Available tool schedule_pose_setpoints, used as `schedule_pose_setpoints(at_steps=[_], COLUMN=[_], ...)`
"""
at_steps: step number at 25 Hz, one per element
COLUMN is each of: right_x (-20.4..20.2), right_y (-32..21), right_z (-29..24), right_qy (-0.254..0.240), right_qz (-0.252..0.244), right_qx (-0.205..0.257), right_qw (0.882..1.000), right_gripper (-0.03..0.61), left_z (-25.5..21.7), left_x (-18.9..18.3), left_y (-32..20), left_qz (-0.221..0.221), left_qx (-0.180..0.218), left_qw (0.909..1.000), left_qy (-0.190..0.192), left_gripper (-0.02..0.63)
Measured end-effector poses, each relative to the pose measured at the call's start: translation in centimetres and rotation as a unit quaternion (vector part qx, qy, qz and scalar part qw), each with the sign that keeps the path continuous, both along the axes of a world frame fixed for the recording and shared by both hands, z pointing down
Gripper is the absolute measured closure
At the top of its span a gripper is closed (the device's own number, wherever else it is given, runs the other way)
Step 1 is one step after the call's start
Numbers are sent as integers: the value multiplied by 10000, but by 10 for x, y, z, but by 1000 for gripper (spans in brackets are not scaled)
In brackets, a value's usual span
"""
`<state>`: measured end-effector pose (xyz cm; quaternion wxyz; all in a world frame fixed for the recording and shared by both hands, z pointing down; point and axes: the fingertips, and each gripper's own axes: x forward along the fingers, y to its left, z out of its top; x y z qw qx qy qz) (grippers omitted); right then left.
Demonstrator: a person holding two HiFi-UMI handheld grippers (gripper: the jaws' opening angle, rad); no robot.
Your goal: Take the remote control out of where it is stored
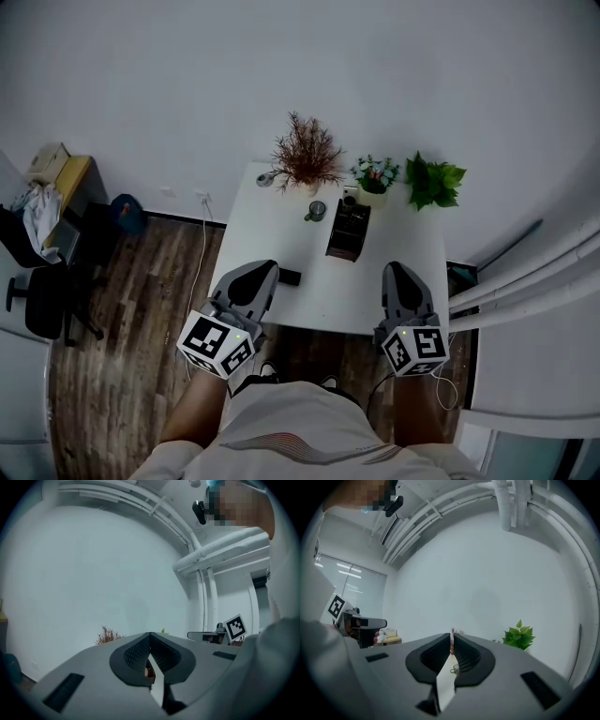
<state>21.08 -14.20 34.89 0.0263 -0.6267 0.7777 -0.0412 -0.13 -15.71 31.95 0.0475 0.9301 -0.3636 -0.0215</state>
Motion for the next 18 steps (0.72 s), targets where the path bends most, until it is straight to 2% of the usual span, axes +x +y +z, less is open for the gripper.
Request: schedule_pose_setpoints(at_steps=[8,13,18], right_x=[3,9,15], right_y=[-43,-88,-129], right_z=[28,59,98], right_qy=[195,246,142], right_qz=[303,622,1140], right_qx=[-543,-959,-1331], right_qw=[9979,9931,9844], right_gripper=[543,435,404], left_z=[10,27,48], left_x=[-13,-29,-49], left_y=[-4,-12,-28], left_qz=[-65,-209,-387], left_qx=[-50,-249,-471], left_qw=[10000,9995,9981], left_qy=[-36,-20,-56], left_gripper=[604,604,604])
